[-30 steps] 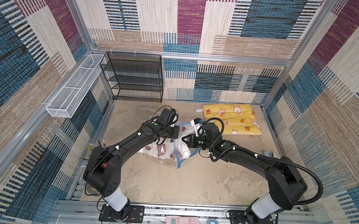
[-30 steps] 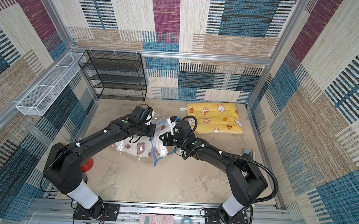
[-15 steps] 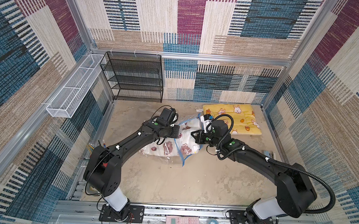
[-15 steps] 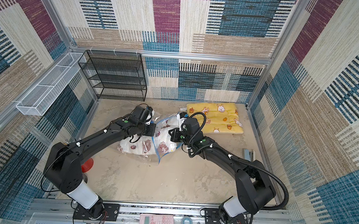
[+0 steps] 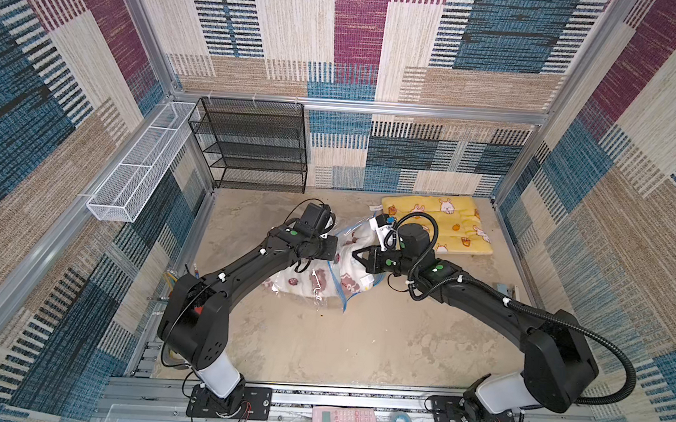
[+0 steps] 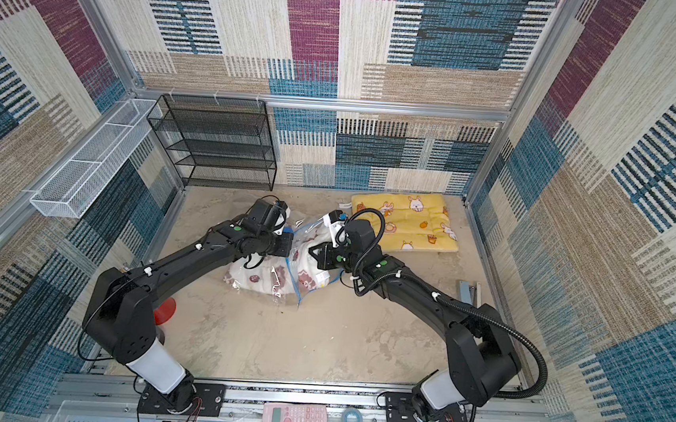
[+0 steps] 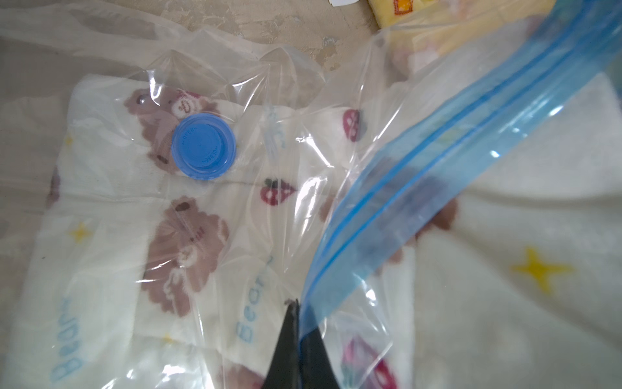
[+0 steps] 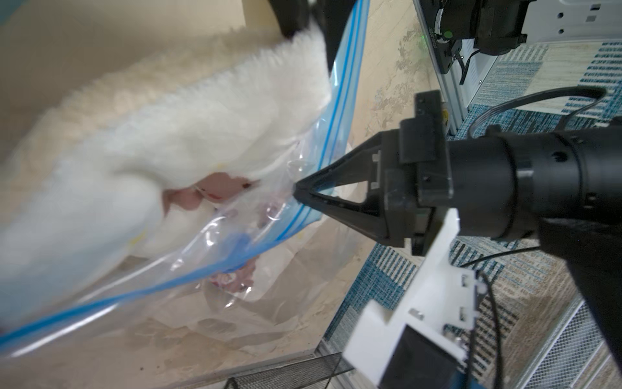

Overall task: Take the blanket out of the vacuum bag
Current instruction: Take out the blanket from the vacuum bag.

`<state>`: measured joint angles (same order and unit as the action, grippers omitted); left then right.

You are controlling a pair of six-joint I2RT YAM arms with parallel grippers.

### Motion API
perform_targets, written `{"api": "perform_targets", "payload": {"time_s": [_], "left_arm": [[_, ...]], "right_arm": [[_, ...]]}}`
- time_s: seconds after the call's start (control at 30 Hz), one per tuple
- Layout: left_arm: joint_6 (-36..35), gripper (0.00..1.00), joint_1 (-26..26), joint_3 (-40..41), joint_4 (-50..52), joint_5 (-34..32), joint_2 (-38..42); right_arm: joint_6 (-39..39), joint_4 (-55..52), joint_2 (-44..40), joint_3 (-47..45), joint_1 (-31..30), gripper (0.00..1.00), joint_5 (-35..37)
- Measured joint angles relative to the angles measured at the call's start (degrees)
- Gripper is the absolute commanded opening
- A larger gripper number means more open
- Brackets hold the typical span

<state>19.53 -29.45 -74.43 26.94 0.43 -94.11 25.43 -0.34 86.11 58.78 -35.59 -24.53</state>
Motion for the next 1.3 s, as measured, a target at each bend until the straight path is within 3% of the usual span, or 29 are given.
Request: {"api": "perform_targets", "payload": {"time_s": [0.33, 0.73, 1.07, 1.3], "left_arm": [[-0.2, 0.0, 0.1, 0.0, 1.2, -2.0, 2.7], [-1.5, 0.0, 0.1, 0.0, 1.2, -4.7, 4.9], [-1.5, 0.0, 0.1, 0.0, 1.2, -4.7, 5.0], [-1.5, 0.0, 0.1, 0.0, 1.3, -4.7, 5.0]], "right_arm": [[-4.4, -5.9, 5.8, 7.0, -4.9, 0.0, 1.8], [-7.7, -5.0, -0.9, 4.6, -4.8, 0.0, 8.5], [-11.1, 3.2, -2.4, 0.0, -4.8, 0.0, 3.5], [-17.7, 5.2, -1.8, -3.2, -4.8, 0.0, 1.5]]}}
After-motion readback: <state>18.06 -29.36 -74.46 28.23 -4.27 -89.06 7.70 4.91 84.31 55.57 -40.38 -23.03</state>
